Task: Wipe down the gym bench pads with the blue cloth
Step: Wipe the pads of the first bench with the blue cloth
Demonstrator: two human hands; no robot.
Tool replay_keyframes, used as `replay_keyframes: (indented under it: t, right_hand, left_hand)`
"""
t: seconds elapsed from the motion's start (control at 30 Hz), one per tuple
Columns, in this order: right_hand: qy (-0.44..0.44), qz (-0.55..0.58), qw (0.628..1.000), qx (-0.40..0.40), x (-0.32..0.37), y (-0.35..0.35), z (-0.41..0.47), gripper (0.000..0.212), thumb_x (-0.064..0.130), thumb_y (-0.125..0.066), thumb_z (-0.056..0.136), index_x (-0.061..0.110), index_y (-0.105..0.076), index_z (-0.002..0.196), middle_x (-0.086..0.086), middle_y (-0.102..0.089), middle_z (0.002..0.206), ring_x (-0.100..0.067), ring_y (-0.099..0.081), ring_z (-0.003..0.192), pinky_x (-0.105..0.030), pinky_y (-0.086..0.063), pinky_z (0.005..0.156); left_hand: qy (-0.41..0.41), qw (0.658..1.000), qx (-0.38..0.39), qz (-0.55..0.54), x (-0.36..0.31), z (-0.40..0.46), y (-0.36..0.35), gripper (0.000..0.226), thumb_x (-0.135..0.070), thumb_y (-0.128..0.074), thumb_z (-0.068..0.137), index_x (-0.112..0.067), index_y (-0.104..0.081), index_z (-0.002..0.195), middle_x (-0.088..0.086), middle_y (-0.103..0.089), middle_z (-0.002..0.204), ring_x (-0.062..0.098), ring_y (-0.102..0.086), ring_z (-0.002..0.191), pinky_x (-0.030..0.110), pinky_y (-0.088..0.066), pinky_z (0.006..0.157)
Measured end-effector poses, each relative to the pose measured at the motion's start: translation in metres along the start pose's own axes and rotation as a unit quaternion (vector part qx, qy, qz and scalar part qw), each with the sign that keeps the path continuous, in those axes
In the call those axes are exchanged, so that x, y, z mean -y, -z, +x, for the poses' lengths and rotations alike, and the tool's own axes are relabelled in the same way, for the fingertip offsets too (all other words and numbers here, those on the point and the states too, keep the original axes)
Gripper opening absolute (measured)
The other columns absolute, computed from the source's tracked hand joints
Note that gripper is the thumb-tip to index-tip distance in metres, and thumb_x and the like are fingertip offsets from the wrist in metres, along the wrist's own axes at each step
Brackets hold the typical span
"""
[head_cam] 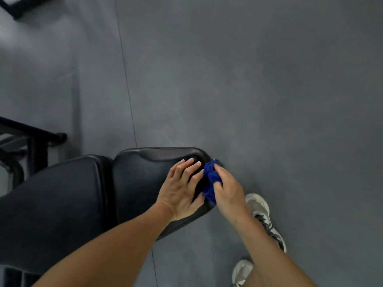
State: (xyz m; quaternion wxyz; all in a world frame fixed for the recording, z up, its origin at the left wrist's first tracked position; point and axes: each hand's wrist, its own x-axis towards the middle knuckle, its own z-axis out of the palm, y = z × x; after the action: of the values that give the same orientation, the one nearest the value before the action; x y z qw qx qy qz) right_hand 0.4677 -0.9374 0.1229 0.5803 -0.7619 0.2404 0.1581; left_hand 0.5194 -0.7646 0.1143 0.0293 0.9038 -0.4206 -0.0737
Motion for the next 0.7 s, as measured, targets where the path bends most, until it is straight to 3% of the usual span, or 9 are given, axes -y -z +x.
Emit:
replay_keyframes:
  t: [0.07,0.13,0.23,0.33,0.43,0.57,0.7]
  right_hand:
    - [0.036,-0.019,0.999,0.012,0.011,0.0,0.036,0.058,0.016,-0.038,0.085,0.009,-0.058,0.139,-0.009,-0.056,0.144,-0.022,-0.05,0.134,-0.014,-0.026,0.111]
    - [0.072,-0.036,0.996,0.038,0.026,-0.001,0.066,0.047,0.008,-0.044,0.089,0.01,-0.065,0.131,-0.008,-0.062,0.135,-0.021,-0.056,0.126,-0.021,-0.035,0.108]
    - [0.11,-0.037,0.993,0.029,0.035,0.0,0.074,0.04,0.001,-0.047,0.086,0.009,-0.07,0.119,-0.007,-0.067,0.121,-0.02,-0.06,0.113,-0.015,-0.037,0.097]
    - [0.091,-0.035,0.995,0.02,0.023,0.006,0.05,0.045,0.006,-0.045,0.086,0.009,-0.065,0.126,-0.004,-0.064,0.127,-0.016,-0.057,0.117,-0.015,-0.035,0.101]
    - [0.035,-0.043,0.998,0.024,0.021,0.009,0.048,0.043,0.002,-0.045,0.092,0.01,-0.062,0.13,-0.005,-0.062,0.128,-0.017,-0.054,0.118,-0.011,-0.031,0.097]
    - [0.082,-0.106,0.983,0.123,0.051,-0.005,0.09,0.048,0.035,-0.034,0.089,0.017,-0.069,0.117,-0.004,-0.065,0.12,-0.021,-0.054,0.115,-0.033,-0.038,0.105]
    - [0.166,-0.203,0.95,0.169,0.045,0.001,0.091,0.061,0.049,-0.026,0.097,0.019,-0.059,0.139,-0.003,-0.054,0.142,-0.018,-0.046,0.133,-0.035,-0.031,0.116]
  left_hand:
    - [0.002,1.0,-0.017,-0.014,-0.001,0.0,0.001,0.06,-0.048,-0.045,0.096,-0.009,-0.055,0.14,0.014,-0.05,0.149,0.038,-0.041,0.144,0.053,-0.026,0.122]
    - [0.009,0.999,-0.026,-0.028,-0.003,0.001,0.004,0.057,-0.046,-0.049,0.095,-0.009,-0.056,0.139,0.013,-0.051,0.148,0.037,-0.041,0.143,0.053,-0.027,0.122]
    - [0.027,0.998,-0.016,-0.061,-0.005,0.006,0.015,0.053,-0.043,-0.053,0.094,-0.01,-0.058,0.135,0.012,-0.052,0.145,0.035,-0.041,0.143,0.051,-0.027,0.122]
    - [0.072,0.995,0.009,-0.072,-0.013,0.008,0.025,0.049,-0.039,-0.057,0.095,-0.009,-0.059,0.133,0.013,-0.051,0.145,0.034,-0.04,0.143,0.049,-0.027,0.122]
    - [0.187,0.981,0.013,-0.045,-0.027,0.009,0.028,0.056,-0.043,-0.059,0.094,-0.009,-0.056,0.138,0.017,-0.05,0.145,0.037,-0.041,0.142,0.052,-0.027,0.122]
    - [0.316,0.947,0.042,-0.038,-0.041,0.02,0.033,0.069,-0.058,-0.055,0.092,-0.016,-0.049,0.146,0.017,-0.042,0.151,0.04,-0.033,0.146,0.064,-0.023,0.118]
    - [0.347,0.935,0.033,-0.061,-0.043,0.03,0.04,0.063,-0.053,-0.057,0.09,-0.016,-0.052,0.141,0.013,-0.044,0.151,0.036,-0.034,0.147,0.061,-0.026,0.119]
